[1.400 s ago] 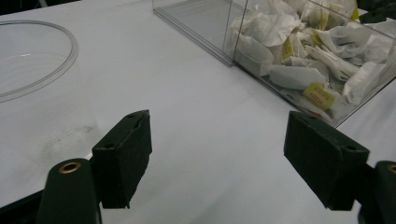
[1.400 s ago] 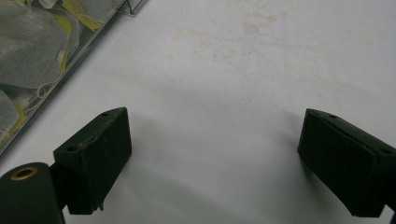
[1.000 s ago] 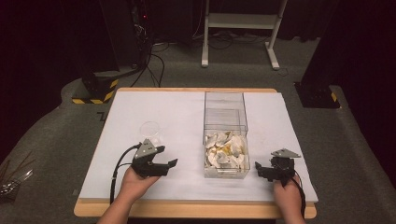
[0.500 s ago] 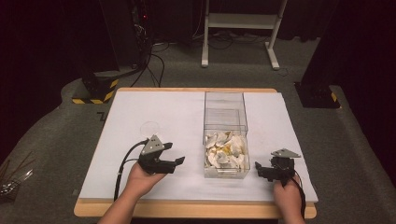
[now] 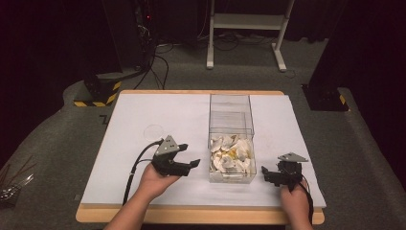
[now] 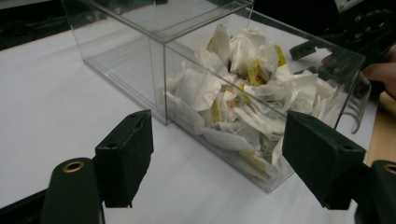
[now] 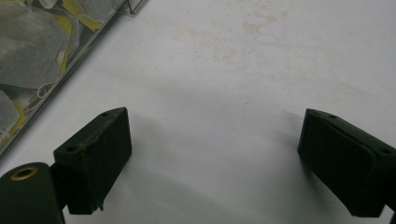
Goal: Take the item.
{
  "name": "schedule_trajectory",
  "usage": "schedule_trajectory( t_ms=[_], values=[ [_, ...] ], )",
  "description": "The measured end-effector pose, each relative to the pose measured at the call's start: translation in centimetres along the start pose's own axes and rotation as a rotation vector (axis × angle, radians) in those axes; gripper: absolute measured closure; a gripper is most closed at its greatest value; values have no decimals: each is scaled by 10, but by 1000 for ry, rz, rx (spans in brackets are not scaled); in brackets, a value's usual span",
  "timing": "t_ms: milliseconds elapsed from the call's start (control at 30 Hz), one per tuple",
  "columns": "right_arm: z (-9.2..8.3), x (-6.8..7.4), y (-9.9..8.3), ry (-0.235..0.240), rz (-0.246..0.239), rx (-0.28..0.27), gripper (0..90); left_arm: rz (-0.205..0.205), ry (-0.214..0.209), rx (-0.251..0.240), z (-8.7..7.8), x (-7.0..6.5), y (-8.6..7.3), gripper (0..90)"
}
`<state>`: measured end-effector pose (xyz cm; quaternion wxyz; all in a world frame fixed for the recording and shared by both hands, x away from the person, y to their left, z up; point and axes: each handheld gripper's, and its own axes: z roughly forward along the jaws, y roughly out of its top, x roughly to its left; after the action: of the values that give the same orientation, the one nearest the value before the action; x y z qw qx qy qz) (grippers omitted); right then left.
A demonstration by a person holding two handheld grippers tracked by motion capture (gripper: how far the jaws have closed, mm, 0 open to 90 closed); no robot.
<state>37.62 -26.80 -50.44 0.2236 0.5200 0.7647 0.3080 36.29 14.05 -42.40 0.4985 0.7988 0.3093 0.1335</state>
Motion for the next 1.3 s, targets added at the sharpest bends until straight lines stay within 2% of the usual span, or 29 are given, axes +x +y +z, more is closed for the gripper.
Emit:
schedule_trajectory(
  t_ms=[733, 1067, 1300],
  values=[
    [0, 0, 0, 0, -1, -1, 96, 33, -62, 4, 28, -16, 27, 254],
    [0, 0, 0, 0, -1, -1, 96, 47, -90, 15, 42, -25, 34, 254],
    [0, 0, 0, -1, -1, -1, 97, 39, -97, 25, 49, -25, 35, 255]
  ],
)
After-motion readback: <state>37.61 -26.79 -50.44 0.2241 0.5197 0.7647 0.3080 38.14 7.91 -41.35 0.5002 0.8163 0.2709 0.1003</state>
